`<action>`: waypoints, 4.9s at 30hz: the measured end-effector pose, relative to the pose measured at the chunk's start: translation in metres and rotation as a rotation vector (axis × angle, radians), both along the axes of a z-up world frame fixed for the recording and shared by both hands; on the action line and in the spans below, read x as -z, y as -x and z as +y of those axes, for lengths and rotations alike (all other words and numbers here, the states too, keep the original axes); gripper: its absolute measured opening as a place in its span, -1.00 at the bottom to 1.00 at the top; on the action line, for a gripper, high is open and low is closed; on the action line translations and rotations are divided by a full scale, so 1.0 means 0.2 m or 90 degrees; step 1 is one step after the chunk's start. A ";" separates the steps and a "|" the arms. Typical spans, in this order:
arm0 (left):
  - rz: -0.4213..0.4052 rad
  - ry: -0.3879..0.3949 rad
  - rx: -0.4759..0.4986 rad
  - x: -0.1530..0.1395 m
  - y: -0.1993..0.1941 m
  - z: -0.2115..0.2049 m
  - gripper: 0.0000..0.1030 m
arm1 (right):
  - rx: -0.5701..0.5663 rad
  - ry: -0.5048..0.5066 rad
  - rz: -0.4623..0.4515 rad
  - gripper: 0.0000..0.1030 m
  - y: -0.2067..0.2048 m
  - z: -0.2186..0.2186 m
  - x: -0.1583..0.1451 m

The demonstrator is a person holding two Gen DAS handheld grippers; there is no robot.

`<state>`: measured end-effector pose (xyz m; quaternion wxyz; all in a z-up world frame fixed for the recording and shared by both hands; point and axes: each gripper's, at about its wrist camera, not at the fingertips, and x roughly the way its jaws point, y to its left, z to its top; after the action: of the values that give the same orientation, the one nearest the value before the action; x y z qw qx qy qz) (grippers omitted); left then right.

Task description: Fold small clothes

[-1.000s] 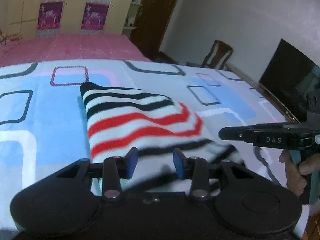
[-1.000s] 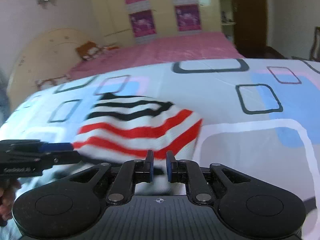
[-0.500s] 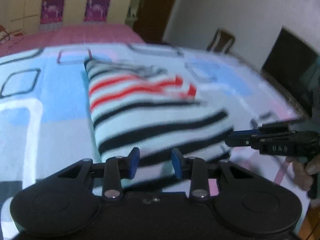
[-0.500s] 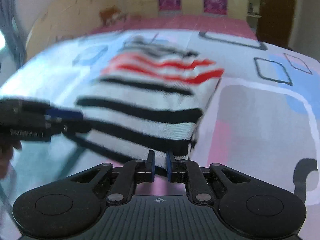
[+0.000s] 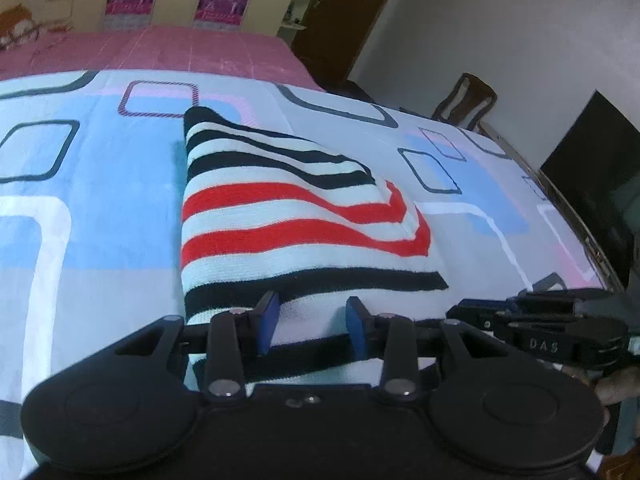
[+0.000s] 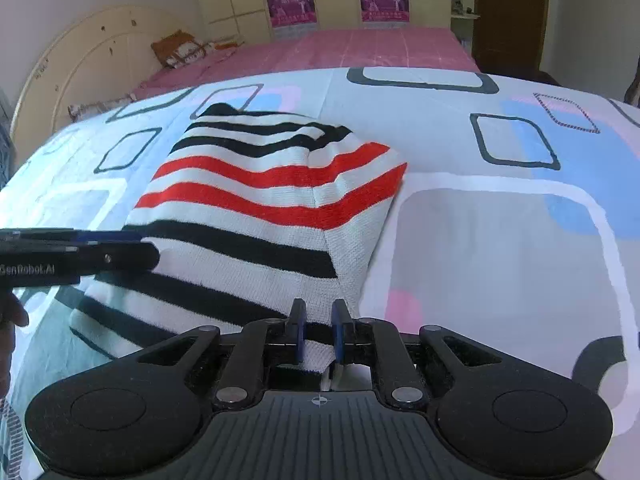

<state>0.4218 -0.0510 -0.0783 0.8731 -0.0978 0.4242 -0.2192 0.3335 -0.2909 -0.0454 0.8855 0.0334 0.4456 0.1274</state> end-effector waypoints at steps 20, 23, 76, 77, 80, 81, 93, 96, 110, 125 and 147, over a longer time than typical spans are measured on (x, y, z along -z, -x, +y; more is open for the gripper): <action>-0.037 -0.141 -0.051 -0.10 0.08 -0.05 0.72 | 0.041 -0.134 -0.032 0.61 -0.05 -0.22 -0.06; -0.025 -0.128 -0.058 -0.09 0.05 -0.02 0.72 | 0.049 -0.198 -0.008 0.60 -0.09 -0.30 -0.04; 0.115 0.030 -0.052 0.13 -0.25 0.01 0.57 | -0.011 -0.298 0.103 -0.19 -0.44 -0.25 0.19; 0.105 0.016 -0.045 0.11 -0.24 -0.01 0.49 | -0.008 -0.288 0.097 -0.20 -0.43 -0.23 0.19; 0.092 0.000 -0.033 0.10 -0.22 -0.02 0.40 | -0.005 -0.285 0.089 -0.21 -0.40 -0.22 0.20; 0.092 0.002 -0.034 0.10 -0.22 -0.01 0.40 | -0.004 -0.284 0.090 -0.22 -0.40 -0.21 0.20; 0.021 0.020 0.003 0.05 -0.15 0.03 0.02 | -0.029 -0.190 0.016 -0.36 -0.33 -0.06 0.04; 0.006 0.045 0.014 0.02 -0.13 0.07 0.00 | -0.041 -0.153 -0.012 -0.36 -0.29 0.03 -0.03; -0.043 0.095 0.016 -0.15 0.00 0.53 0.00 | -0.072 -0.080 -0.081 -0.37 -0.16 0.53 -0.29; -0.034 0.076 -0.046 -0.12 0.11 1.16 0.00 | -0.137 -0.096 -0.070 -0.37 -0.22 1.30 -0.19; 0.017 0.108 -0.098 0.14 0.13 1.48 0.61 | -0.059 -0.139 0.033 0.24 -0.31 1.31 0.16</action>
<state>0.3953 0.2441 -0.1072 0.8703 -0.2063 0.4070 -0.1851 0.3951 -0.0281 -0.0776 0.8579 0.1122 0.4530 0.2151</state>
